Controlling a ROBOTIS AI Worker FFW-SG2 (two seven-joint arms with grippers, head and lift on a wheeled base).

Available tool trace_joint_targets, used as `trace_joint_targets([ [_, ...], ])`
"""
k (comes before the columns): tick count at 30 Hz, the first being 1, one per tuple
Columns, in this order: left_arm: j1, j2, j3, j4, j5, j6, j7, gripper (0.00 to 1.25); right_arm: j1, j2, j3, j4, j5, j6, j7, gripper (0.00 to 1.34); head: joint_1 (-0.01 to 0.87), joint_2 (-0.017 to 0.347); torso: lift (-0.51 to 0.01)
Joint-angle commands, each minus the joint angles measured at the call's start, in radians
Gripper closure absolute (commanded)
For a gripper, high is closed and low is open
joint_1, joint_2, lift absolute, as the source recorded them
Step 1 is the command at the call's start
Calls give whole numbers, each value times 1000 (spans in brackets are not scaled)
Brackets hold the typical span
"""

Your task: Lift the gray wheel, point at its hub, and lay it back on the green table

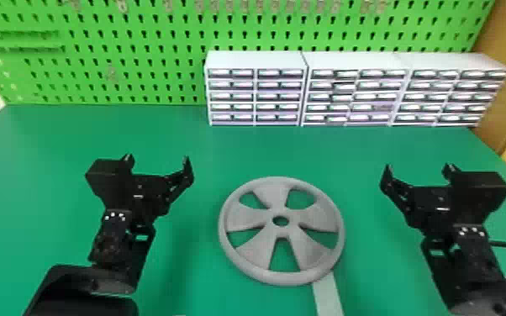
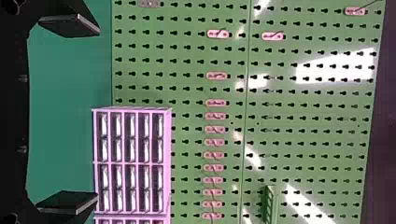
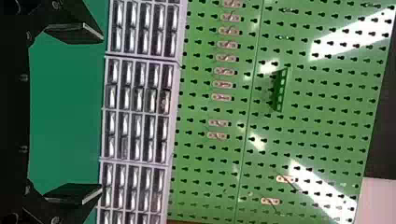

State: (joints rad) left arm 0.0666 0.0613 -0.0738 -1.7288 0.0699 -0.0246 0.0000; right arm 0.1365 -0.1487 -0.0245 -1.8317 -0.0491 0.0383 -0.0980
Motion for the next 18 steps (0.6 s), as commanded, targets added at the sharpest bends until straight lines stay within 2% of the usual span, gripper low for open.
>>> trace_joint_targets([
  [1, 1, 0, 0, 2, 1, -2, 0, 53, 0, 0, 0, -1, 0, 0, 0, 170, 692, 48, -93],
  [18, -1, 0, 2, 2, 2, -6, 0, 55, 0, 0, -3, 0, 0, 0, 0, 168, 692, 48, -93],
])
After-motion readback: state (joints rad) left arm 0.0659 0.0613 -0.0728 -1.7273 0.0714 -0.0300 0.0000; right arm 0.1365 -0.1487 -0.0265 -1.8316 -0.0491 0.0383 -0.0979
